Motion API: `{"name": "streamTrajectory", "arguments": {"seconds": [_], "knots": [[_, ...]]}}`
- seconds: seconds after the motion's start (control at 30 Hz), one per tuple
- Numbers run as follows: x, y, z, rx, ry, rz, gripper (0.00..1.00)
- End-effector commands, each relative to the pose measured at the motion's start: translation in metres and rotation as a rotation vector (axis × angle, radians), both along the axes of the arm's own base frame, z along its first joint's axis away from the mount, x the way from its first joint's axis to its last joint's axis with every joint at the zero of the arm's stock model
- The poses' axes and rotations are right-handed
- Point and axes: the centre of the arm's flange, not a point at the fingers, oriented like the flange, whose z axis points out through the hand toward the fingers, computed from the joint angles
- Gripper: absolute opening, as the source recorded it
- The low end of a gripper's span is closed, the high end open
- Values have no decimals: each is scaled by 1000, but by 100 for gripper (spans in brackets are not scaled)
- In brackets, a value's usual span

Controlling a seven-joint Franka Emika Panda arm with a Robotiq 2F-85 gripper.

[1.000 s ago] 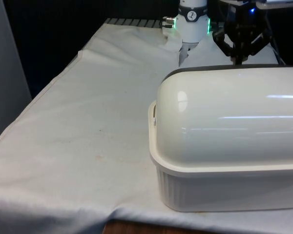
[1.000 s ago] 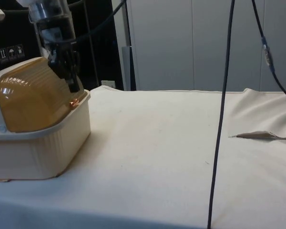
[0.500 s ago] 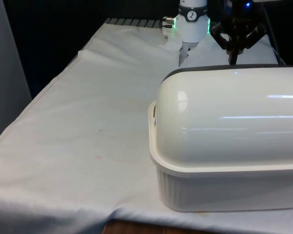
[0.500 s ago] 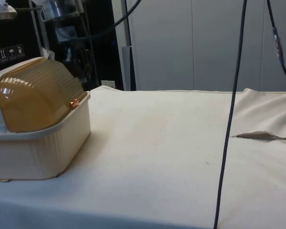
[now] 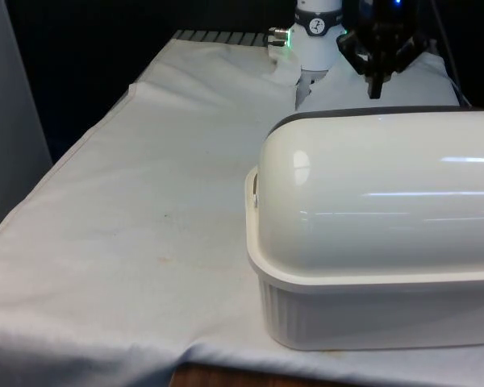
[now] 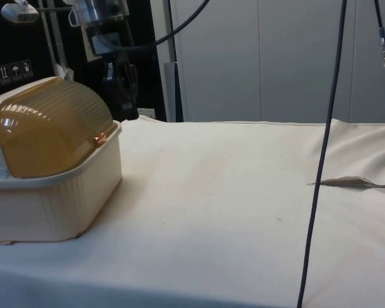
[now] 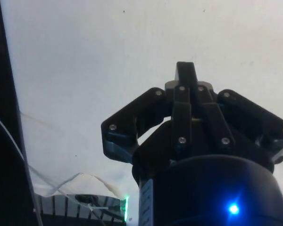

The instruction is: Open the lid, then close it.

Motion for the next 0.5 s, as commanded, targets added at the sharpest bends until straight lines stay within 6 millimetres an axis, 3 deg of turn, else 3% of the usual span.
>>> {"name": "streamTrajectory", "arguments": {"seconds": [0.0,0.47], "knots": [[-3,-2,2,-1,-15,8,0],[-27,-13,2,3,-27,41,0]]}}
